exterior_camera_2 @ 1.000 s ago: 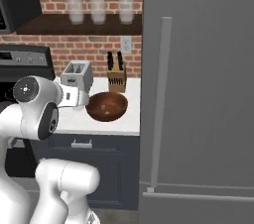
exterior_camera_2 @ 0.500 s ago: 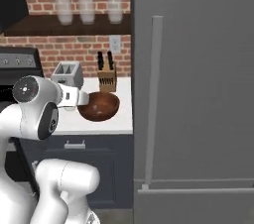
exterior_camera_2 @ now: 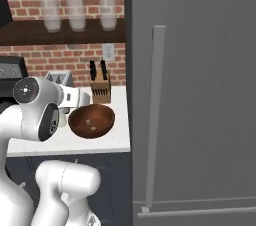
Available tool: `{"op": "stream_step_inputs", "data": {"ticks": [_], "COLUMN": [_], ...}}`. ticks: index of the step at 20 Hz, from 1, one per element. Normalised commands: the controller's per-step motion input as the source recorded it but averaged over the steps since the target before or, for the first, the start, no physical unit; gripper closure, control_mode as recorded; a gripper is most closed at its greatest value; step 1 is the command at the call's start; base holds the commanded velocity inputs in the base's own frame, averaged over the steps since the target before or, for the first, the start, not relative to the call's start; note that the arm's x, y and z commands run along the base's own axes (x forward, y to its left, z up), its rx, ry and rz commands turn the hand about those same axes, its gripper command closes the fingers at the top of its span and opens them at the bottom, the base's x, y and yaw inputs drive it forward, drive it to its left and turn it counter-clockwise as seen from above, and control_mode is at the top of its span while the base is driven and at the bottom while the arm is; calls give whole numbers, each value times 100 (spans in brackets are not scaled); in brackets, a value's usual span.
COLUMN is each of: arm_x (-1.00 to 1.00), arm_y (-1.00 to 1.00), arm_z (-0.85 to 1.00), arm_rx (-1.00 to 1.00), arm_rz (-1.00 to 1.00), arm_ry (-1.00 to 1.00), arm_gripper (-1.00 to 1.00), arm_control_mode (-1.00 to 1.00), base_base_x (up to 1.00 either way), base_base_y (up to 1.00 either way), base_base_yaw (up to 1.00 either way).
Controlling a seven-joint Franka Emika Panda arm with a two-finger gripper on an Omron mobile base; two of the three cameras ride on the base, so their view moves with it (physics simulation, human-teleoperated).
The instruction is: Grab a lemon wedge from the fridge and one ice cube from the ice bowl, and put them in the glass of lemonade.
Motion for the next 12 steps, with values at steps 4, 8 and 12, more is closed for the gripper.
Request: {"op": "stream_step_inputs", "data": {"ticks": [4,8,12], "arm_x": [0,40,46], "arm_y": [0,9,0], "arm_z": [0,-54,-62], "arm_rx": [0,-1,0], "arm_rz": [0,-11,-9], "arm_ry": [0,27,46], "arm_gripper": [-100,-100,-100], "arm_control_mode": [100,-100,-100], "base_base_x": [44,0,0], "base_base_y": [12,0,0], "base_base_yaw": [-10,0,0]}}
